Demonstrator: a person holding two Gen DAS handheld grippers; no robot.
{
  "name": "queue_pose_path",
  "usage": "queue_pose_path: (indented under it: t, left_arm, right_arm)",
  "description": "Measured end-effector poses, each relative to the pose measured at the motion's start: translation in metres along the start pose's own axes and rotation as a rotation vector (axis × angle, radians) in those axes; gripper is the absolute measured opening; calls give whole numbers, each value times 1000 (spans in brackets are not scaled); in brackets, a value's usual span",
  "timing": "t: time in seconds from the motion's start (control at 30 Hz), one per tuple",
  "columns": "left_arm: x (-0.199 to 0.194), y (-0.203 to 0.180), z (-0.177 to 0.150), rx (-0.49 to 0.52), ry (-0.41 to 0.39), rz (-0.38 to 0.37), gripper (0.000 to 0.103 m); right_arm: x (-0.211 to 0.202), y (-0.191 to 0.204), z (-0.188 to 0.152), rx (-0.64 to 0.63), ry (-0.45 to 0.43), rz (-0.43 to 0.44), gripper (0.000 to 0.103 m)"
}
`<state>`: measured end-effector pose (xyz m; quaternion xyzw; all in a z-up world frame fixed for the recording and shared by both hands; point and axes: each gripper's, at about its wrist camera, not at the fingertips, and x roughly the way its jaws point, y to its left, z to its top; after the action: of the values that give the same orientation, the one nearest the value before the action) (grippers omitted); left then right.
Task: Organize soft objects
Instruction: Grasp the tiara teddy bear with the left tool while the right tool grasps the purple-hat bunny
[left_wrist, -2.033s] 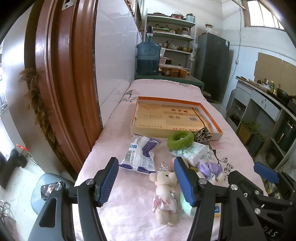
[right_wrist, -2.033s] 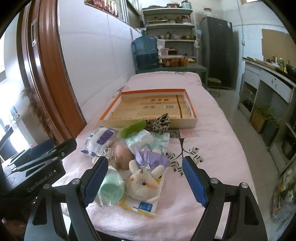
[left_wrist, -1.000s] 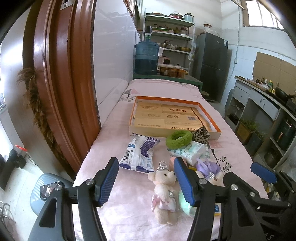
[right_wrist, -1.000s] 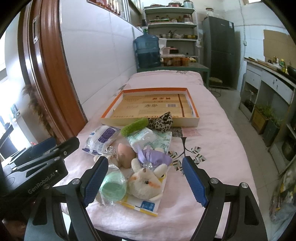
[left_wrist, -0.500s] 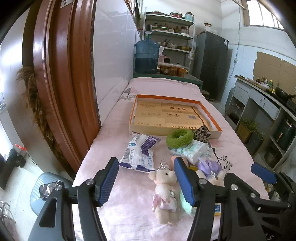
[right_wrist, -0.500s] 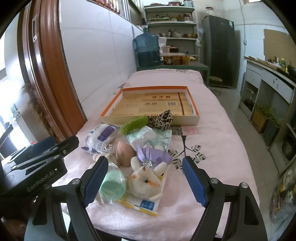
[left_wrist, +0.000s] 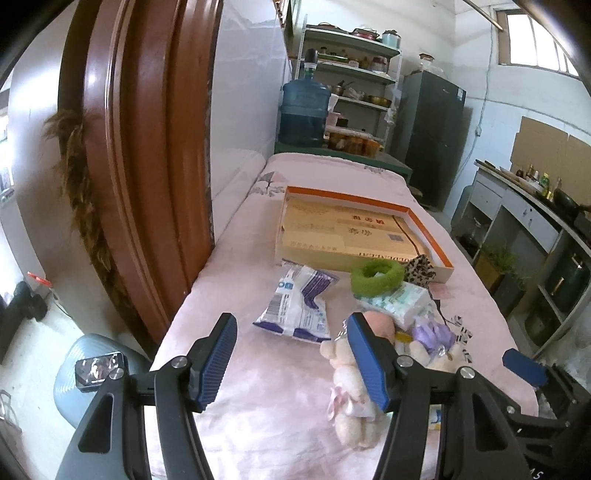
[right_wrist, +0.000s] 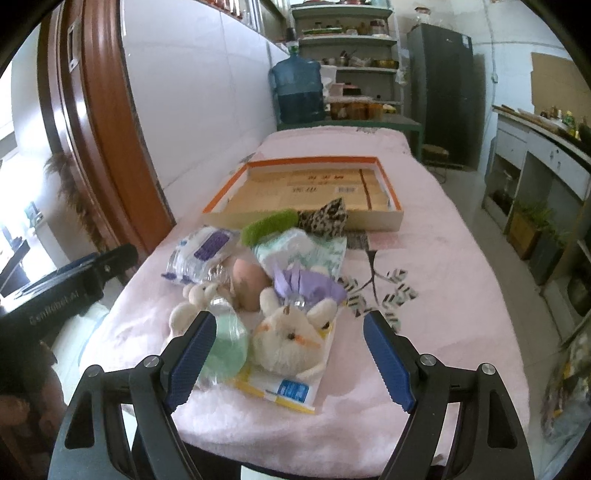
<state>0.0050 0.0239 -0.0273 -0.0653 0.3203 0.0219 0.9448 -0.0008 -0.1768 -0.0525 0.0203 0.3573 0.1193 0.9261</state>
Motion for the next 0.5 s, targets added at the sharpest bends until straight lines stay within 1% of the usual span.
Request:
queue_pose_path:
  t: [0.13,0.27,0.5]
  left_arm:
    - [3,7,-9,-5,13,-26,62]
    - [4,10,-19,-1,26,-61,62]
    - [18,0,-34,16,75,-130,62]
  right_arm:
    - [4,0,-10,-1,6,29,83]
    - [3,-2,-15,-2,3,35,83]
    - [8,-9,-19,26,18,39,83]
